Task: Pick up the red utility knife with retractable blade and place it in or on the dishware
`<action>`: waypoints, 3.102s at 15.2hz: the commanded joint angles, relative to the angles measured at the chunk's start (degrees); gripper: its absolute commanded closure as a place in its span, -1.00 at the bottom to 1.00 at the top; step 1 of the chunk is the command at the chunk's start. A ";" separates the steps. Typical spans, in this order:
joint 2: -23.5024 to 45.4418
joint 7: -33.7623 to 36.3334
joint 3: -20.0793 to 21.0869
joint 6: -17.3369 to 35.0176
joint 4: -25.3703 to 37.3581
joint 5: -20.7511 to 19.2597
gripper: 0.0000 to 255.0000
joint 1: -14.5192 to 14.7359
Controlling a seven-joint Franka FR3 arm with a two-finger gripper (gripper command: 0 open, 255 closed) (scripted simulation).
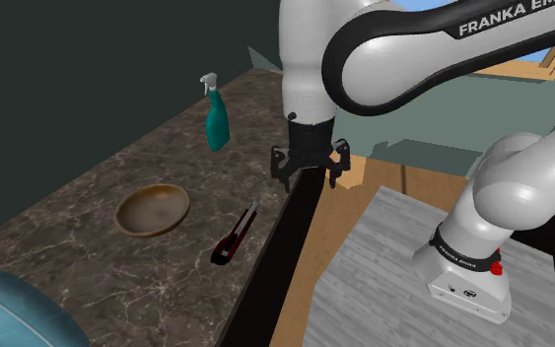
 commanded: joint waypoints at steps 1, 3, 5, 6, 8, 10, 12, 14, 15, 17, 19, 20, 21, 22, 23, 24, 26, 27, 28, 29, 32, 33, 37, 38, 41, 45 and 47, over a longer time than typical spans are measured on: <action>4.51 5.98 3.53 3.50 2.00 -0.29 -1.00 -2.00; 9.04 12.09 7.12 6.65 4.13 -1.46 -1.00 -4.10; 14.06 18.70 10.78 9.66 6.57 -3.79 -1.00 -6.49; 16.82 22.27 12.57 11.08 7.89 -5.49 -1.00 -7.71; 22.90 30.10 15.91 13.65 10.79 -10.18 -1.00 -10.02; 29.81 38.88 18.32 15.55 14.05 -16.67 -1.00 -11.47; 36.18 46.84 18.51 16.43 17.30 -23.17 -1.00 -10.86; 37.35 47.69 17.77 17.83 16.61 -24.37 -1.00 -10.08; 37.97 48.16 17.58 18.51 16.28 -25.04 -1.00 -9.88; 39.26 49.15 17.19 19.86 15.68 -26.44 -1.00 -9.48; 40.58 50.17 16.72 21.18 15.13 -27.91 -1.00 -9.04; 40.96 50.47 16.56 21.55 14.99 -28.34 -1.00 -8.89; 40.96 50.47 16.55 21.55 14.98 -28.33 -1.00 -8.88; 40.96 50.47 16.55 21.55 14.99 -28.33 -1.00 -8.88; 40.96 50.47 16.55 21.55 14.99 -28.34 -1.00 -8.87; 40.96 50.47 16.55 21.55 14.99 -28.34 -1.00 -8.87; 40.96 50.47 16.55 21.55 14.99 -28.34 -1.00 -8.87; 40.95 50.46 16.55 21.54 14.99 -28.33 -1.00 -8.88; 40.95 50.46 16.55 21.54 14.99 -28.33 1.00 -8.88; 40.95 50.46 16.55 21.54 14.99 -28.33 1.00 -8.88; 40.88 50.49 16.59 21.57 14.91 -28.27 1.00 -8.87; 40.86 50.53 16.61 21.65 14.82 -28.26 1.00 -8.86; 40.97 50.47 16.55 21.55 14.99 -28.35 1.00 -8.87; 40.25 49.92 16.82 20.91 15.21 -27.55 1.00 -9.13; 38.18 48.32 17.52 18.95 15.96 -25.29 1.00 -9.85; 35.54 46.34 18.11 16.21 17.17 -22.50 1.00 -10.57; 34.29 45.42 18.27 14.80 17.86 -21.24 1.00 -10.84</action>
